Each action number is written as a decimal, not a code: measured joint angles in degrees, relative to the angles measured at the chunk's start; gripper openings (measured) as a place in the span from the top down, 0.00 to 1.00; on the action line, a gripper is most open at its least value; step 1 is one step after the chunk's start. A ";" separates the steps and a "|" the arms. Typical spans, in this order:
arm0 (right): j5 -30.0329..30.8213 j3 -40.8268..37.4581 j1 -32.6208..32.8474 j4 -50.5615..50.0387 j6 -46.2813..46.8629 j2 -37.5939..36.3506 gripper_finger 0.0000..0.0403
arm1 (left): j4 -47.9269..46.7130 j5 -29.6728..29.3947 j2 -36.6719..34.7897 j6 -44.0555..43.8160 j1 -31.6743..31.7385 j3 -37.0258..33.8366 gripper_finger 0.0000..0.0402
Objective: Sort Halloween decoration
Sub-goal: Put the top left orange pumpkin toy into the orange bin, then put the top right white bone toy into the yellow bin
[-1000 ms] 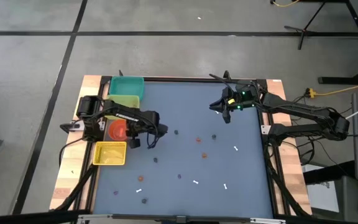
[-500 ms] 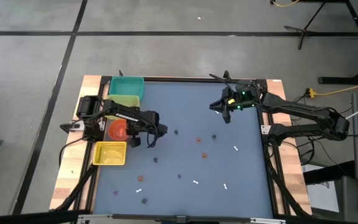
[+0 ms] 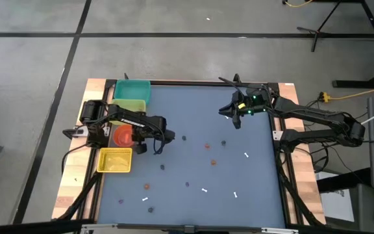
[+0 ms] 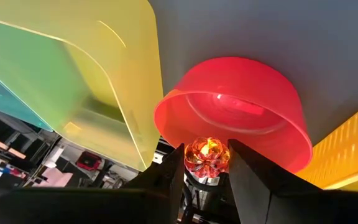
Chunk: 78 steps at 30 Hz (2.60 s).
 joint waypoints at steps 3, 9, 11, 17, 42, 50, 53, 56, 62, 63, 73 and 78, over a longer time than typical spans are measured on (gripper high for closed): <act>0.00 0.00 0.01 0.00 0.00 0.00 0.85 | 0.00 0.00 0.00 -0.60 0.00 0.00 0.76; 0.00 0.00 -0.01 0.00 0.00 0.00 0.85 | 0.01 -8.34 0.00 -8.45 0.05 -0.86 0.76; 0.00 0.00 0.01 0.00 0.00 0.00 0.85 | 0.00 -11.67 0.00 -10.42 0.06 -1.11 0.76; 0.00 0.00 0.01 0.00 0.00 0.00 0.85 | 0.00 -6.62 0.00 -10.39 0.04 -1.11 0.76; 0.00 0.00 -0.01 -0.02 -0.01 0.02 0.85 | 1.22 -3.21 0.00 -10.14 0.08 -1.11 0.76; 0.00 0.00 -0.01 -0.04 -0.01 0.02 0.85 | 0.90 1.17 0.00 -14.16 0.22 -1.11 0.76; 0.00 0.00 0.00 -0.04 0.00 0.02 0.85 | 0.90 4.02 0.00 -13.93 0.22 -1.11 0.75; 0.00 0.00 0.00 -0.04 -0.02 0.02 0.85 | 0.90 4.55 0.00 -13.08 0.22 -1.11 0.72; 0.00 0.00 0.00 -0.04 -0.02 0.02 0.85 | 0.90 4.15 0.00 -12.85 0.22 -1.11 0.60; 0.00 0.00 -0.01 -0.04 0.00 0.02 0.85 | 0.90 4.15 0.00 -12.85 0.22 -1.11 0.58; 0.59 0.00 -0.01 -0.07 -4.34 0.02 0.85 | -0.09 2.89 -0.35 -12.85 0.22 -0.95 0.56; 8.80 0.01 -0.01 -3.01 -4.75 0.02 0.85 | 1.14 2.57 -3.14 -12.83 0.22 2.54 0.57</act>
